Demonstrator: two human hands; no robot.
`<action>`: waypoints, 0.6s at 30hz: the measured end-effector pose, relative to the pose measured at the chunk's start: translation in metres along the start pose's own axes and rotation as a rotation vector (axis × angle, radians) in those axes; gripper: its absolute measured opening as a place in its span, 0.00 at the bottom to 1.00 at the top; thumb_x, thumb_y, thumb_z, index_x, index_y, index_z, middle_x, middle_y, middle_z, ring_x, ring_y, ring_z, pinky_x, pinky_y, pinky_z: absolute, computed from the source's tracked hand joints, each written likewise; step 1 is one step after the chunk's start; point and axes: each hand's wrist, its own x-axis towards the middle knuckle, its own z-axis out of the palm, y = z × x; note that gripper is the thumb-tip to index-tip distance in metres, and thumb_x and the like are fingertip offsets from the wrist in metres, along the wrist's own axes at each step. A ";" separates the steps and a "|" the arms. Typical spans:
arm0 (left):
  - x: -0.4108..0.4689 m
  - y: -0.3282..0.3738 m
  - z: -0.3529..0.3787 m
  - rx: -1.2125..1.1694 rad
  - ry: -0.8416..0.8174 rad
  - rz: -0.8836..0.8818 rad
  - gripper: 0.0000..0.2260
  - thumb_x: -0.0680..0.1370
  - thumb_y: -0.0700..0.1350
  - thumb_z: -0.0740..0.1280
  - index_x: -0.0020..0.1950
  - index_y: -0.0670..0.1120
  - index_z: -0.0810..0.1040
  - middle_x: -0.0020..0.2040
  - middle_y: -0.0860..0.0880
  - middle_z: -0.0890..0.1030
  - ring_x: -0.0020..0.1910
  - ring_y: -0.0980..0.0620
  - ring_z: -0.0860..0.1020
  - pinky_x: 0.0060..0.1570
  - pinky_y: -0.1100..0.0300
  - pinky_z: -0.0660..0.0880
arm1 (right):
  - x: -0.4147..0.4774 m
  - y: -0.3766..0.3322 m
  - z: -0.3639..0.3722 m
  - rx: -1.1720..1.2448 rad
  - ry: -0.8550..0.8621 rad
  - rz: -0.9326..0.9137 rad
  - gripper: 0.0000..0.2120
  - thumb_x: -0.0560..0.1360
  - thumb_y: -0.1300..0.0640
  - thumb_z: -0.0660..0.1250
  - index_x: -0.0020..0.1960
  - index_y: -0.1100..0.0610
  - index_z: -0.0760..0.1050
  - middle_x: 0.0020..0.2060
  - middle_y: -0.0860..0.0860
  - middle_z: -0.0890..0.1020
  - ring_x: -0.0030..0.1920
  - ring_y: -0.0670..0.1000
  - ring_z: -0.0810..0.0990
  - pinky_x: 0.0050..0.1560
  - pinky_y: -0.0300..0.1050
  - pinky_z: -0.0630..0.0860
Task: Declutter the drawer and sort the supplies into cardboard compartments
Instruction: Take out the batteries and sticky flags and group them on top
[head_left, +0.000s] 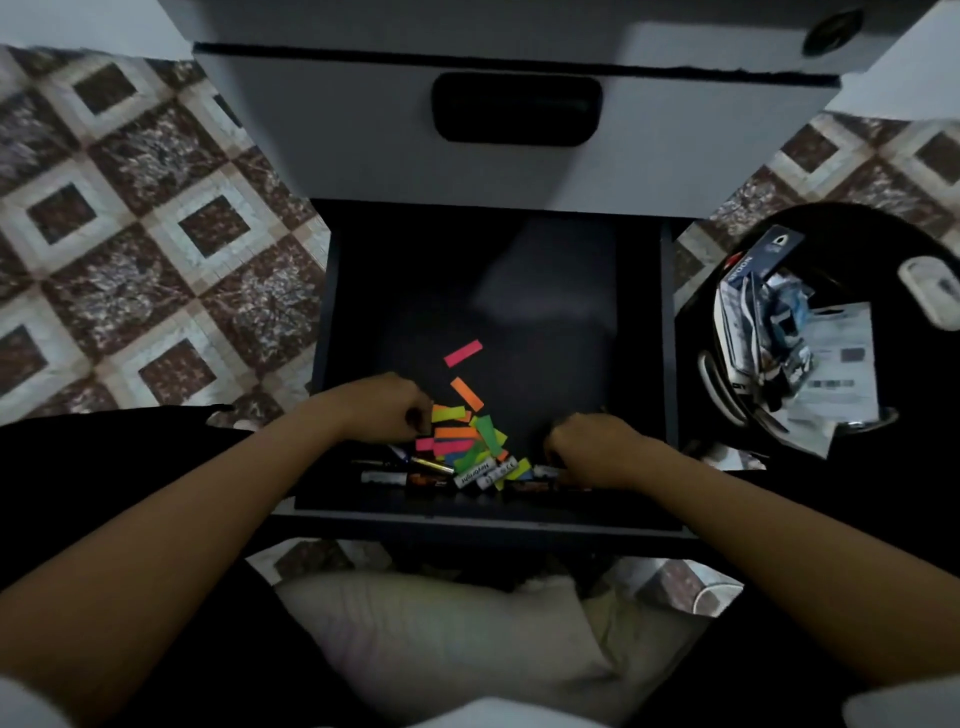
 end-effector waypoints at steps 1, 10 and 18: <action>-0.001 -0.002 0.000 0.001 0.006 -0.003 0.09 0.76 0.41 0.64 0.54 0.45 0.81 0.54 0.50 0.81 0.51 0.54 0.78 0.51 0.62 0.71 | 0.000 -0.002 0.005 -0.024 0.014 -0.001 0.13 0.77 0.51 0.63 0.52 0.60 0.76 0.54 0.57 0.77 0.52 0.57 0.78 0.44 0.45 0.72; -0.007 -0.013 0.009 0.214 -0.123 0.025 0.08 0.75 0.48 0.66 0.52 0.50 0.78 0.53 0.50 0.79 0.50 0.52 0.77 0.48 0.56 0.74 | -0.001 0.011 -0.010 0.482 0.106 0.026 0.05 0.73 0.54 0.69 0.45 0.54 0.76 0.40 0.48 0.78 0.42 0.48 0.77 0.41 0.38 0.72; -0.001 -0.010 0.017 0.289 0.002 0.017 0.10 0.78 0.48 0.64 0.56 0.46 0.77 0.55 0.47 0.77 0.53 0.49 0.75 0.48 0.57 0.72 | 0.005 0.005 -0.015 0.735 0.209 0.029 0.13 0.72 0.57 0.71 0.56 0.55 0.78 0.45 0.47 0.80 0.48 0.45 0.79 0.49 0.36 0.74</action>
